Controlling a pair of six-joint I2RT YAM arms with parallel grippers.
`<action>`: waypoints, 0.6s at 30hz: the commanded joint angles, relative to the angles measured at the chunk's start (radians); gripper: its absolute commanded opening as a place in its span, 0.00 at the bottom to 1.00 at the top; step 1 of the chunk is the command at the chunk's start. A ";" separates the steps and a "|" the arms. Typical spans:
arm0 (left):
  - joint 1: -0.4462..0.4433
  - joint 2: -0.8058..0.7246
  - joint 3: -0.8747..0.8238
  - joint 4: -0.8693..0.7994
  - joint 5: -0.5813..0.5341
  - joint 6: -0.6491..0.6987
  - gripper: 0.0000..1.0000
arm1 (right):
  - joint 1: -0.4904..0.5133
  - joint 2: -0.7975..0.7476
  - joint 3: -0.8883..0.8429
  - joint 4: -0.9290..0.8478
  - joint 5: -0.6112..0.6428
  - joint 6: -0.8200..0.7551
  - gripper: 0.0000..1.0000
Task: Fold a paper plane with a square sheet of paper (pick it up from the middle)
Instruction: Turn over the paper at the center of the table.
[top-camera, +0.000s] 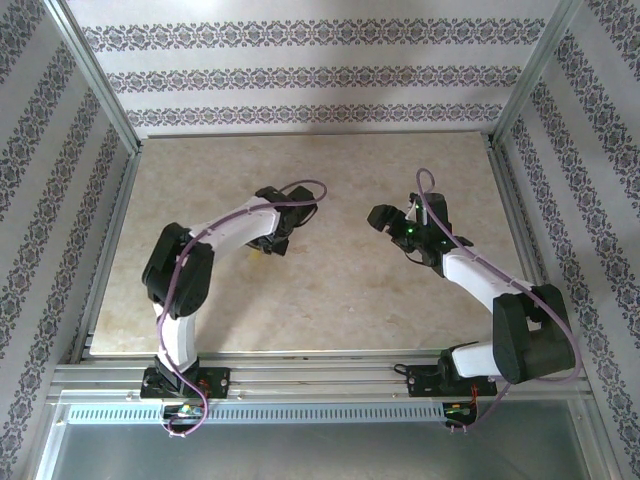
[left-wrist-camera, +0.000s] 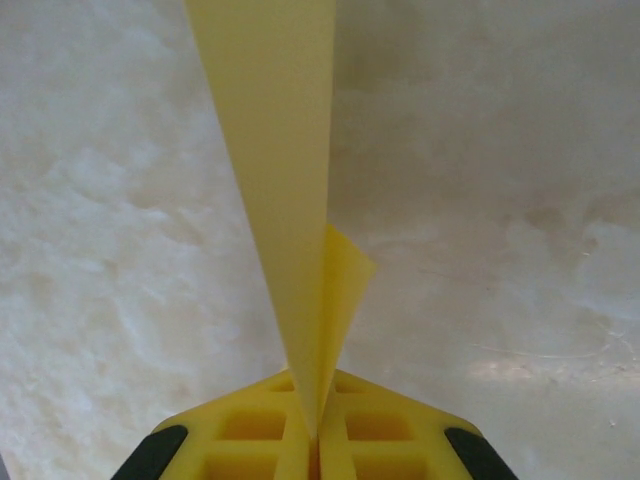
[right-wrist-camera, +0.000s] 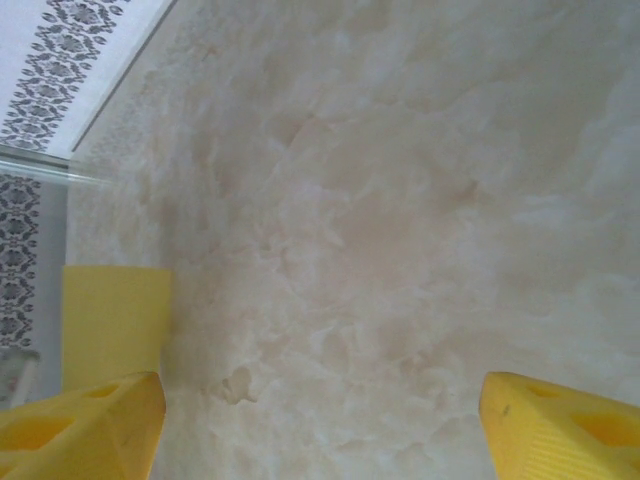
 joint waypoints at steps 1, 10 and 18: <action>-0.024 0.024 0.017 0.034 0.101 -0.076 0.10 | -0.002 -0.030 -0.025 -0.017 0.039 -0.013 0.82; 0.000 -0.032 -0.005 0.186 0.443 -0.079 0.52 | 0.004 -0.017 -0.044 -0.014 0.022 0.004 0.80; 0.191 -0.284 -0.233 0.415 0.675 -0.147 0.73 | 0.223 0.172 0.107 -0.065 0.017 -0.022 0.62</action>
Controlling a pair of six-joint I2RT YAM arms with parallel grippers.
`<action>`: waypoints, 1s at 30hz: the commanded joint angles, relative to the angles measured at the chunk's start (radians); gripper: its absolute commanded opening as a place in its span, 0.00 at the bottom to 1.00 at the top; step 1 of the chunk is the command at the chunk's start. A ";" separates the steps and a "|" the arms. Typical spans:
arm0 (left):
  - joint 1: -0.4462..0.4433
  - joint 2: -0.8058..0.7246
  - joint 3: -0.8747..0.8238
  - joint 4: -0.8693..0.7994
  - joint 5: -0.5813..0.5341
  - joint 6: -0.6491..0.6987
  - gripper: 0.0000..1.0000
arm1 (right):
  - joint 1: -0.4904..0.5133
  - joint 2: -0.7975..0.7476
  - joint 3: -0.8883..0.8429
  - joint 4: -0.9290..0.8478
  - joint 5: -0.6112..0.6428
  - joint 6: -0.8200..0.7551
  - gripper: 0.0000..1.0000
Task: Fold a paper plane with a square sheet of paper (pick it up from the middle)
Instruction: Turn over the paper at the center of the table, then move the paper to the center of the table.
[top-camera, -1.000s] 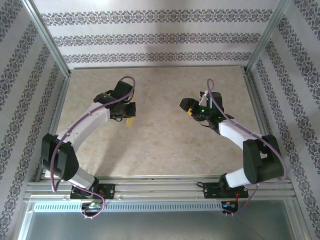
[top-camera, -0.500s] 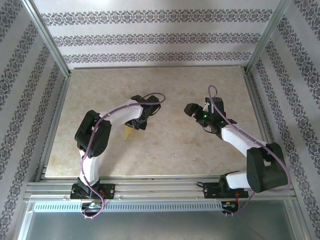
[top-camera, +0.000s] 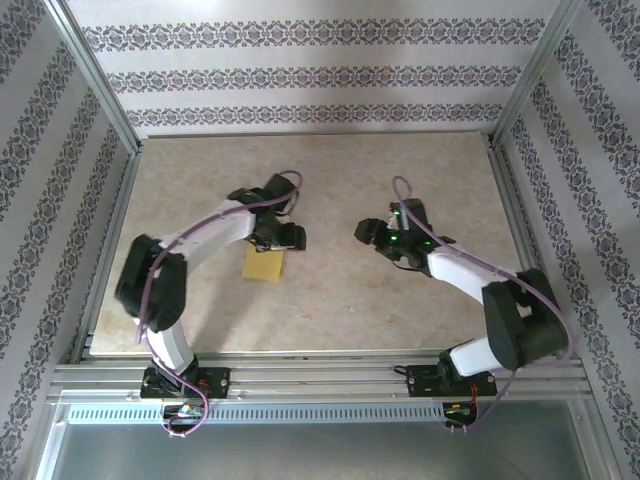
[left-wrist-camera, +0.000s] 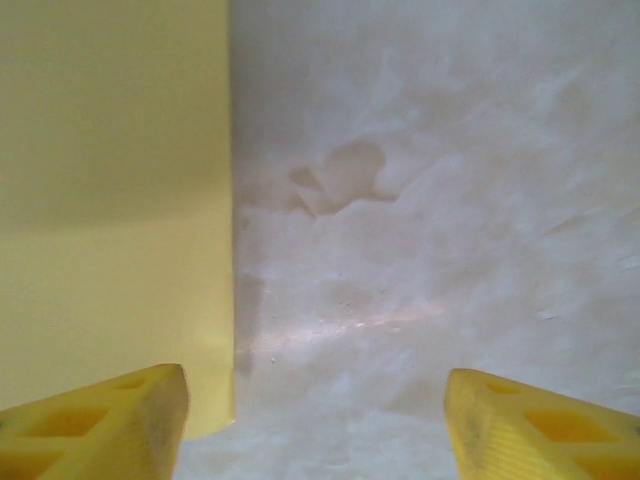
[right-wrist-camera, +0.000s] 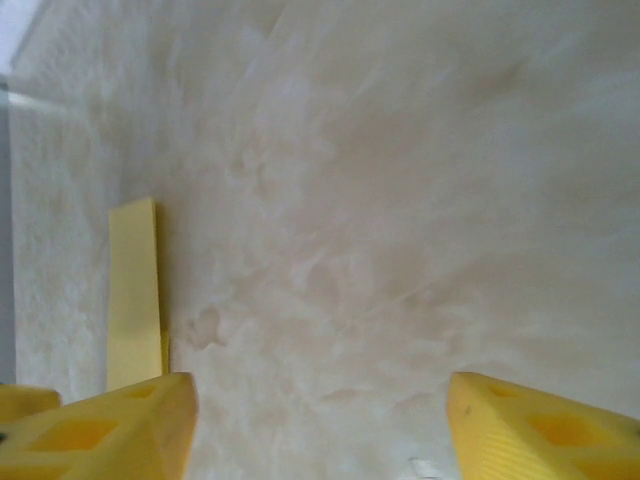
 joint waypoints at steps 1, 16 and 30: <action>0.107 -0.105 -0.104 0.118 0.101 -0.060 0.76 | 0.120 0.097 0.101 -0.030 0.000 -0.016 0.59; 0.421 -0.438 -0.485 0.223 0.021 -0.188 1.00 | 0.414 0.526 0.549 -0.167 -0.103 -0.106 0.23; 0.426 -0.419 -0.496 0.251 0.104 -0.169 1.00 | 0.384 0.671 0.658 -0.245 -0.174 -0.129 0.21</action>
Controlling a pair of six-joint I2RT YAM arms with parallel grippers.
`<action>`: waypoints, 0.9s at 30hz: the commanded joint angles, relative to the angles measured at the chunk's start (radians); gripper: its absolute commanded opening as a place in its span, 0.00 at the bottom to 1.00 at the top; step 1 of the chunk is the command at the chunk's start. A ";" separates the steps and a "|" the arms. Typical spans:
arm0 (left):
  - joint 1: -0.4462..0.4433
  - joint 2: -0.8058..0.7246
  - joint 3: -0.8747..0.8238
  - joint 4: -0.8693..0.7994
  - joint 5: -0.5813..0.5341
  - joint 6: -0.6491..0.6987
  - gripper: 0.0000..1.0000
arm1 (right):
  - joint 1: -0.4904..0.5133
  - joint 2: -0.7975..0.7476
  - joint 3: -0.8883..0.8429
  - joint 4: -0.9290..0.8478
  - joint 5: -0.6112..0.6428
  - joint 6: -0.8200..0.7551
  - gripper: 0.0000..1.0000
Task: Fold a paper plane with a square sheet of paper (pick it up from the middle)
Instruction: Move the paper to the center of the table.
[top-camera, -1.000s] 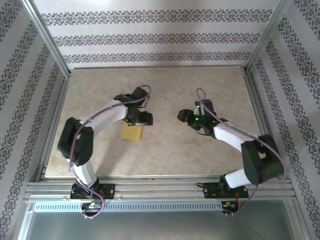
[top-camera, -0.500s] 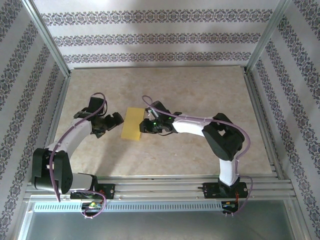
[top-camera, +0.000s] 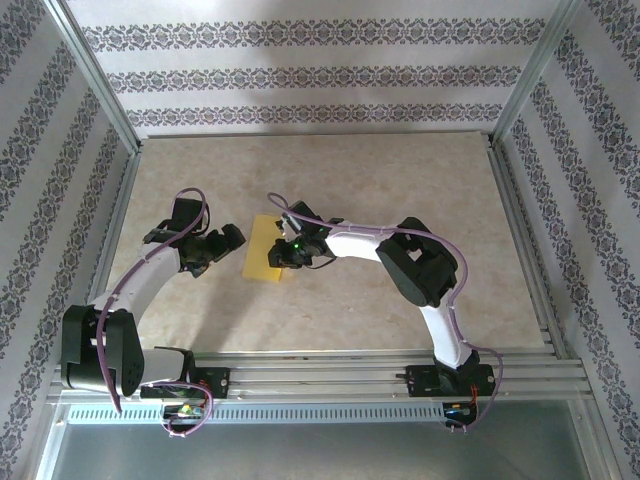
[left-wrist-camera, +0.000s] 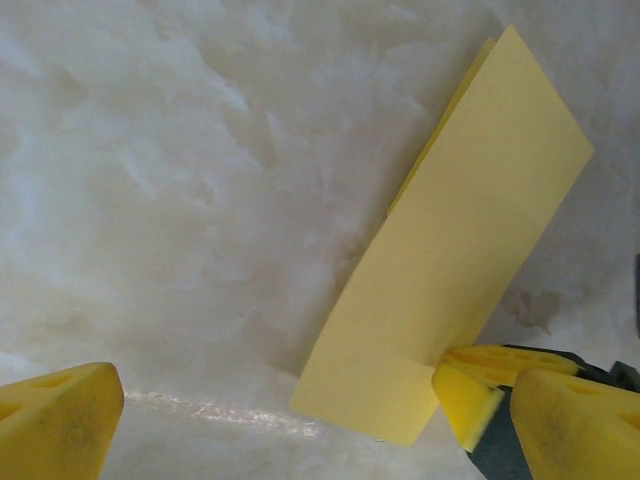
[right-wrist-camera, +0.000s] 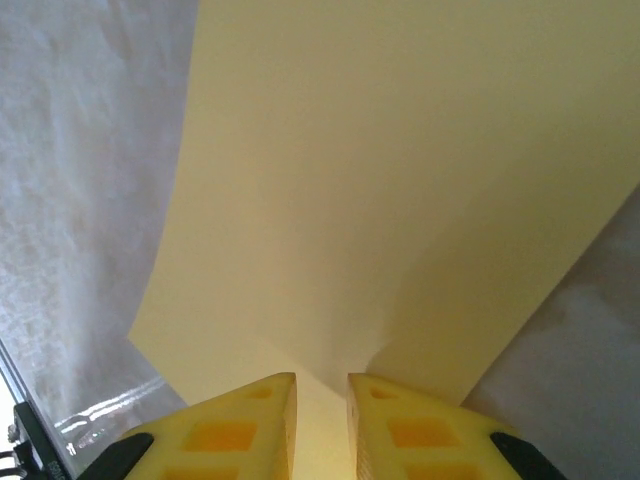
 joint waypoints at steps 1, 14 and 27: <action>0.011 0.016 -0.001 0.034 0.048 0.004 1.00 | -0.031 0.010 -0.004 -0.068 -0.013 -0.041 0.21; -0.016 0.086 0.008 0.126 0.300 0.032 1.00 | -0.200 -0.151 -0.213 -0.297 -0.172 -0.520 0.22; -0.147 0.134 -0.059 0.302 0.416 -0.094 1.00 | -0.185 -0.425 -0.402 -0.035 0.020 0.068 0.21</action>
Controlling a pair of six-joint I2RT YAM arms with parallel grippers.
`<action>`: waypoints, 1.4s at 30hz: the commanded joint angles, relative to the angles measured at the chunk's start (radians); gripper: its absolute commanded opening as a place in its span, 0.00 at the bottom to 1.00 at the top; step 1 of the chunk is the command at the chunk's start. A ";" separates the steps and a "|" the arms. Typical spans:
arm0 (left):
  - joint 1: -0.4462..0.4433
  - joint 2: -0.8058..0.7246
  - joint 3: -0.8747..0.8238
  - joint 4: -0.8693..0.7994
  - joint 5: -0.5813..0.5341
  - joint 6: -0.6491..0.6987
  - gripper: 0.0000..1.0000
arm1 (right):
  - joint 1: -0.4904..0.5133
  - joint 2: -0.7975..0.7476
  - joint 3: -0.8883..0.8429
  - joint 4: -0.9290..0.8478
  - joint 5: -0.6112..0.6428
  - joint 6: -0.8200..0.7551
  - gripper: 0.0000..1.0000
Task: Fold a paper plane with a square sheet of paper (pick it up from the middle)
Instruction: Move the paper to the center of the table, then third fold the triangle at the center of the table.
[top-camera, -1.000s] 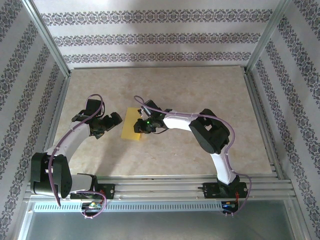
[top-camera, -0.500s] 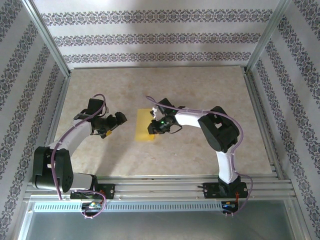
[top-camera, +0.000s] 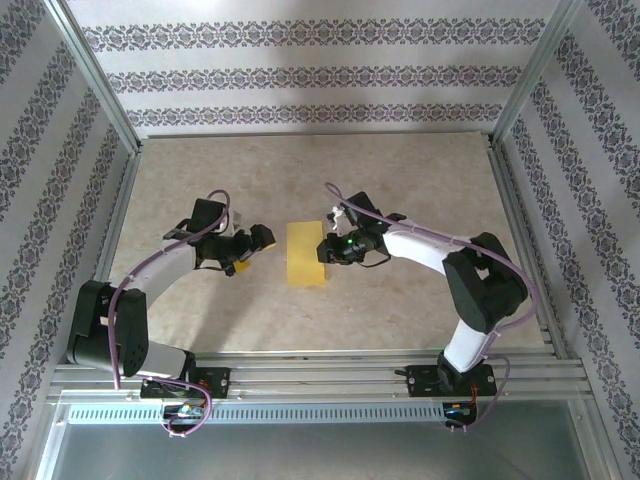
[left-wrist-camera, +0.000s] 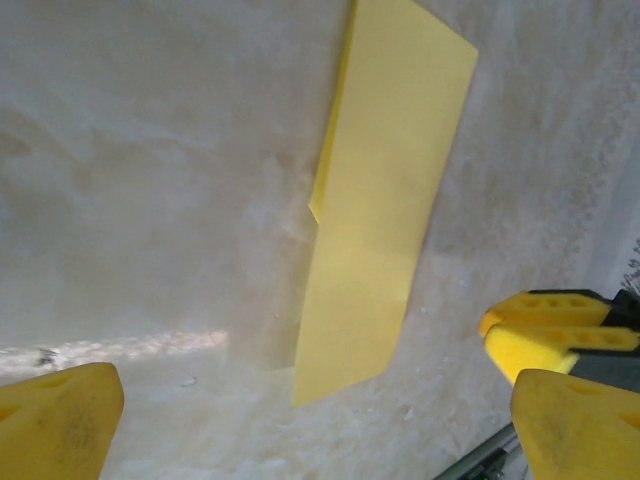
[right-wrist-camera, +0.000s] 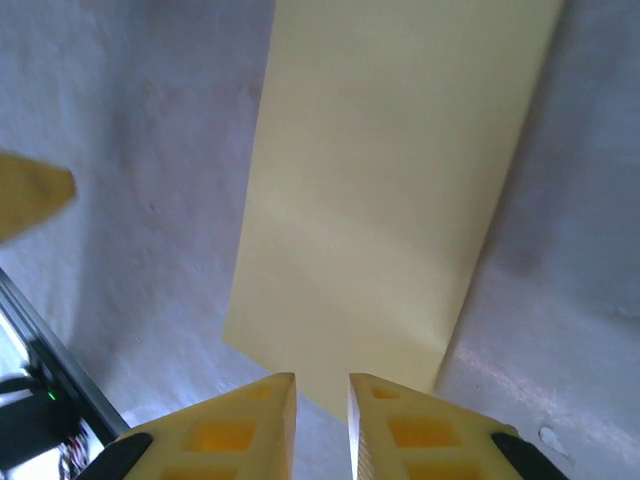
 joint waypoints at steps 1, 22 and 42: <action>-0.040 0.028 -0.022 0.088 0.058 -0.052 0.99 | 0.029 -0.005 -0.058 0.088 0.064 0.209 0.21; -0.150 0.219 -0.024 0.180 0.146 -0.048 0.62 | 0.012 0.148 -0.124 0.233 -0.027 0.229 0.19; -0.157 0.288 0.018 0.186 0.174 -0.072 0.41 | -0.013 0.173 -0.160 0.260 -0.055 0.222 0.19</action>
